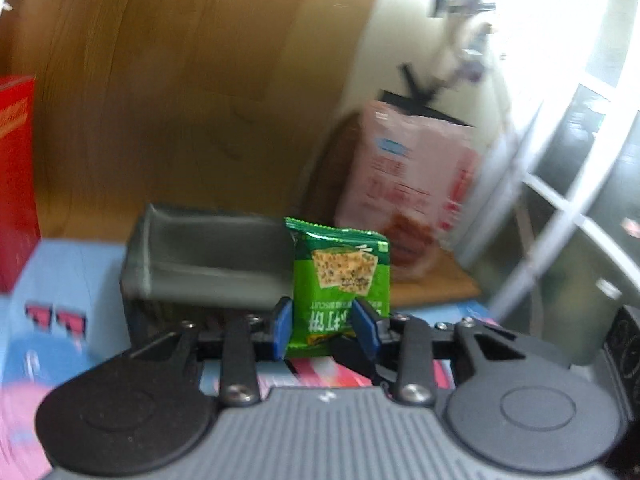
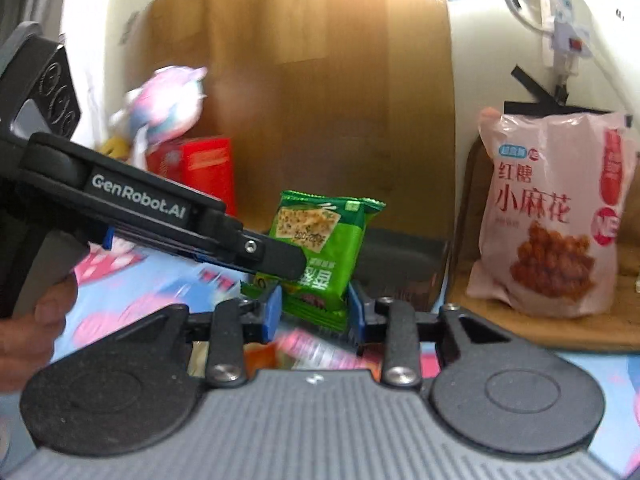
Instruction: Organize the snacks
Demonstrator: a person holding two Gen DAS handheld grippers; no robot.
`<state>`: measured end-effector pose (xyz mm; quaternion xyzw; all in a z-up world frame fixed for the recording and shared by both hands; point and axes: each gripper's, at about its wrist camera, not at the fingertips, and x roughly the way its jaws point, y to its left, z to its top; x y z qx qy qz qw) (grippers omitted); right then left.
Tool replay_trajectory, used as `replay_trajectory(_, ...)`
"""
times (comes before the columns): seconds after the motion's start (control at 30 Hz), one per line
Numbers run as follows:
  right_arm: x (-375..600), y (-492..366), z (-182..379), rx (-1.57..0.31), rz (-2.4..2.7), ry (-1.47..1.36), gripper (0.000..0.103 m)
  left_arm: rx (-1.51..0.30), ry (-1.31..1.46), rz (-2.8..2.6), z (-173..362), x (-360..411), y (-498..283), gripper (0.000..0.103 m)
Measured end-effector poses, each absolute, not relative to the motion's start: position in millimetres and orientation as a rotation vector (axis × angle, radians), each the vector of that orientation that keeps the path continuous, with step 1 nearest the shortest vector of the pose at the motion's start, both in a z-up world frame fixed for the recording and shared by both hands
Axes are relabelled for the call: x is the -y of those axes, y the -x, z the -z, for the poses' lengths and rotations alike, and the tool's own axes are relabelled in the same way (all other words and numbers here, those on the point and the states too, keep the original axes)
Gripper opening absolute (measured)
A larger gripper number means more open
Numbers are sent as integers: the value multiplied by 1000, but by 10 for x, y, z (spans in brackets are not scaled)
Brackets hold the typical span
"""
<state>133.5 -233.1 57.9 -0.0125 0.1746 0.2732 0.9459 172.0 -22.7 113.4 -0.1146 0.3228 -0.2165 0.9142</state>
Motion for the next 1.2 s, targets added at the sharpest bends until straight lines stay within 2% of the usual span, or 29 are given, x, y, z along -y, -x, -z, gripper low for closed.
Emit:
replay_trajectory(0.1, 2299, -1729, -554, -422, -536, -46, 41, -705, 222, 371, -1031, 262, -2074, 41)
replay_trajectory(0.23, 2288, -1782, -530, -446, -475, -17, 46, -688, 287, 367, -955, -21, -2022, 42)
replay_trajectory(0.33, 2525, -1471, -472, -400, -523, -38, 53, -608, 301, 339, -868, -403, -1729, 58)
replay_trajectory(0.4, 2658, -1413, -325, -457, -522, -75, 53, -629, 298, 278, -713, -602, -1688, 58)
replay_trajectory(0.57, 2667, -1663, -37, -645, -480, -169, 52, -812, 371, 253, -188, -736, -1775, 48)
replay_trajectory(0.7, 2561, -1664, 8, -697, -527, -203, 53, -794, 394, 260, -121, -667, -1497, 47)
replay_trajectory(0.87, 2502, -1320, -61, -642, -539, -117, 53, -795, 430, 291, -95, -684, -949, 50)
replay_trajectory(1.03, 2778, -886, -341, -476, -555, -182, 53, -703, 605, 256, -147, -1168, -493, 56)
replay_trajectory(1.2, 2622, -442, -389, -559, -816, -238, 53, -724, 689, 260, -40, -1460, -253, 56)
